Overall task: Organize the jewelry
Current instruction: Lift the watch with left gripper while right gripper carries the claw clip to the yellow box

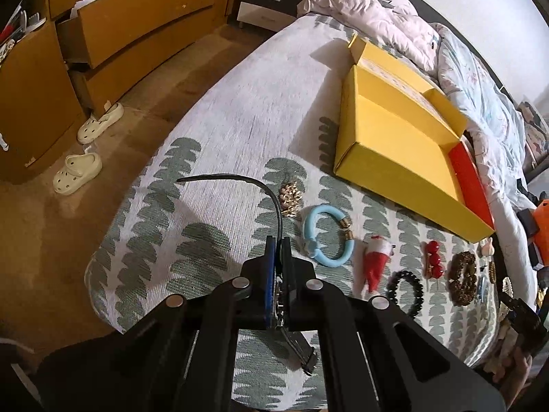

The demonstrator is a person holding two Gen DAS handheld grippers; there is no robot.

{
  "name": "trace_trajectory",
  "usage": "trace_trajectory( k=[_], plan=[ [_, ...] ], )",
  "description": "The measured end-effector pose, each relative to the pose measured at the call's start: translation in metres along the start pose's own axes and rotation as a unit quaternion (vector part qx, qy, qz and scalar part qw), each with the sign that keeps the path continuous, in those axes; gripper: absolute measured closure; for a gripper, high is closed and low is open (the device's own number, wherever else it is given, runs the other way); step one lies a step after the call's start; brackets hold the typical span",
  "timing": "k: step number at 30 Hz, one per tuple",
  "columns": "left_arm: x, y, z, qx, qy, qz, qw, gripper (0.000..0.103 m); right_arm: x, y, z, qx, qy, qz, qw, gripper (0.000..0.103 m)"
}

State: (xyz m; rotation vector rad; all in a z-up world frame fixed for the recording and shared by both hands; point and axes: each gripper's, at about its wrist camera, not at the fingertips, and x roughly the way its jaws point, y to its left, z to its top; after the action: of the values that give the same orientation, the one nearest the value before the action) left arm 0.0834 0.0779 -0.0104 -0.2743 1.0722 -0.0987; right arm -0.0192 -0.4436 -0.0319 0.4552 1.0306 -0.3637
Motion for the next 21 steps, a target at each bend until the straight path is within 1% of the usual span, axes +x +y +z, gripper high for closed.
trace_trajectory(
  k=[4,6,12,17,19,21],
  plan=[
    [-0.013,-0.006,0.004,0.004,-0.01,-0.009,0.9999,0.1,-0.012,0.01,0.003,-0.007,-0.011,0.015,1.0,0.048],
    [-0.02,-0.01,0.007,0.007,-0.014,-0.013,0.9998,0.1,-0.018,0.015,0.004,-0.01,-0.016,0.015,1.0,0.048],
    [-0.043,-0.025,0.016,0.021,-0.027,-0.03,0.999,0.101,-0.05,0.038,0.014,-0.027,-0.043,0.035,0.998,0.048],
    [-0.066,-0.047,0.031,0.038,-0.043,-0.045,0.9973,0.101,-0.079,0.071,0.035,-0.056,-0.064,0.056,0.995,0.048],
    [-0.074,-0.06,0.039,0.05,-0.05,-0.051,0.9962,0.101,-0.086,0.086,0.043,-0.07,-0.069,0.061,0.993,0.048],
    [-0.08,-0.072,0.047,0.059,-0.058,-0.055,0.9951,0.101,-0.091,0.104,0.054,-0.083,-0.074,0.075,0.991,0.048]
  ],
)
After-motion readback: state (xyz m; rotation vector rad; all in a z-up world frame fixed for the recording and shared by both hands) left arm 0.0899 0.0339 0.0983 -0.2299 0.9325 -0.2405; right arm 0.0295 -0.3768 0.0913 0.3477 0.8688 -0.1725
